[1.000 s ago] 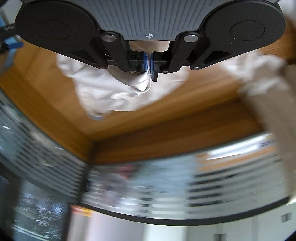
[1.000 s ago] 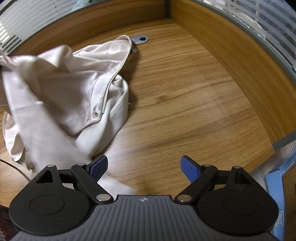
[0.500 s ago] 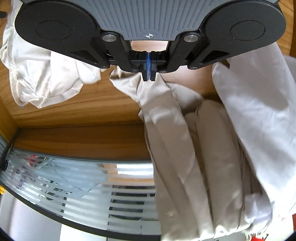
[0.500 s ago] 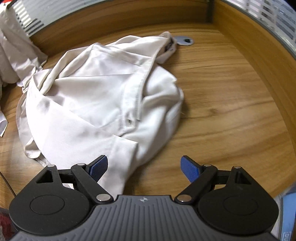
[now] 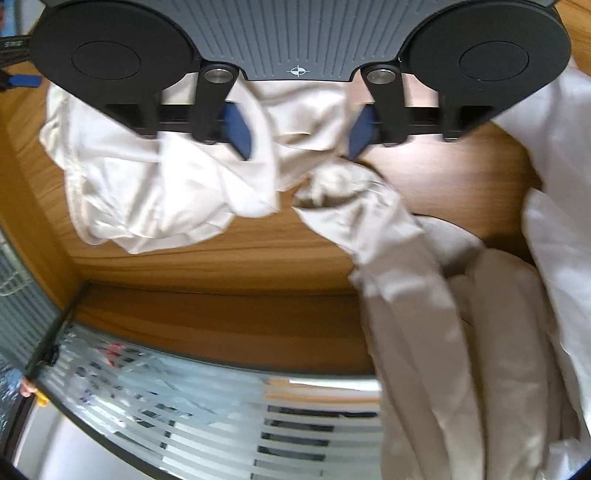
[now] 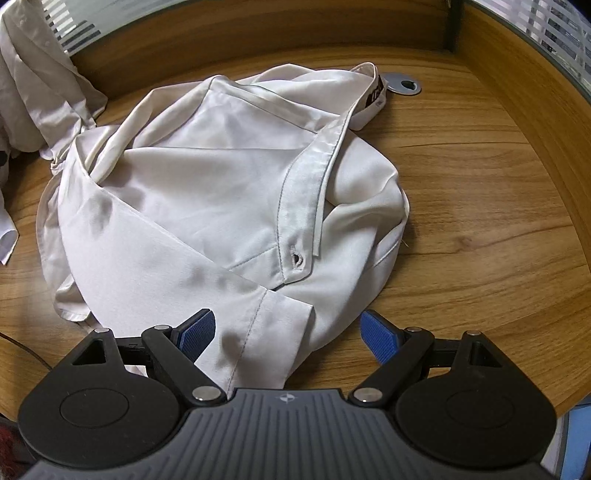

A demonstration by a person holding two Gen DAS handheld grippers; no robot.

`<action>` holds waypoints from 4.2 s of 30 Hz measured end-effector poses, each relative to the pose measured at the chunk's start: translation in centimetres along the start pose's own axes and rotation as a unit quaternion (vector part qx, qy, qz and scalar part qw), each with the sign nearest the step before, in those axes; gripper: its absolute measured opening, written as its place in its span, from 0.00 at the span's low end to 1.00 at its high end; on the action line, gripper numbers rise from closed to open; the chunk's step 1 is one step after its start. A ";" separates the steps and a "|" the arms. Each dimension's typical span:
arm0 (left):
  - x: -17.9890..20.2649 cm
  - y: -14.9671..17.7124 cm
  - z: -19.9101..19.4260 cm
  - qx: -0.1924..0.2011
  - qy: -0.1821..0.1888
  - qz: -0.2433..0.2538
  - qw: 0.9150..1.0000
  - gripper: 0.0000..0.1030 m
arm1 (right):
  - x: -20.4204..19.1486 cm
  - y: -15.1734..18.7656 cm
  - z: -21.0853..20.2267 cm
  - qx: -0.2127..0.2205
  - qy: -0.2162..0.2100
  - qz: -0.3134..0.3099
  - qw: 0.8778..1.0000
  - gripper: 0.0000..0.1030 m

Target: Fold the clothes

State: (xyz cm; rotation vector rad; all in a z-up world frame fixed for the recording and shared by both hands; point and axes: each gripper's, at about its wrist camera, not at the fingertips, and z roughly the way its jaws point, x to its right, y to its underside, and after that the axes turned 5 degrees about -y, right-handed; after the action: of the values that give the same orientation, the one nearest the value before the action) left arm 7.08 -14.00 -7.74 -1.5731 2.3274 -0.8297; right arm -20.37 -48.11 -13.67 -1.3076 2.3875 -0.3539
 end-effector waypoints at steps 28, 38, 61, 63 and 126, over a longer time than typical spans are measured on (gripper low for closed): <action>6.1 2.3 6.0 -0.010 0.011 -0.021 1.000 0.07 | 0.5 2.8 -0.3 -0.006 0.028 0.057 0.998 0.87; -4.2 -2.5 1.4 0.062 -0.134 -0.104 0.984 0.07 | 0.4 2.4 0.7 -0.010 0.020 0.042 0.999 0.87; -14.1 2.6 -0.1 -0.013 -0.316 -0.183 0.931 0.07 | 3.6 -0.6 0.3 0.057 0.099 0.005 0.993 0.02; -14.4 3.6 -0.2 -0.024 -0.322 -0.181 0.929 0.08 | 4.5 -1.8 -1.2 0.079 0.114 -0.001 0.990 0.01; 5.9 2.3 -2.6 0.086 0.028 -0.071 0.993 0.99 | 2.5 -11.3 9.4 0.003 0.006 -0.145 0.989 0.07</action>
State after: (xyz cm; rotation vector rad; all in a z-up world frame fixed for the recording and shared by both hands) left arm 1.65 -17.83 -6.09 -1.6733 2.1340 -1.0891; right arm -8.88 -56.51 -18.03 -1.6573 2.2035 -0.4501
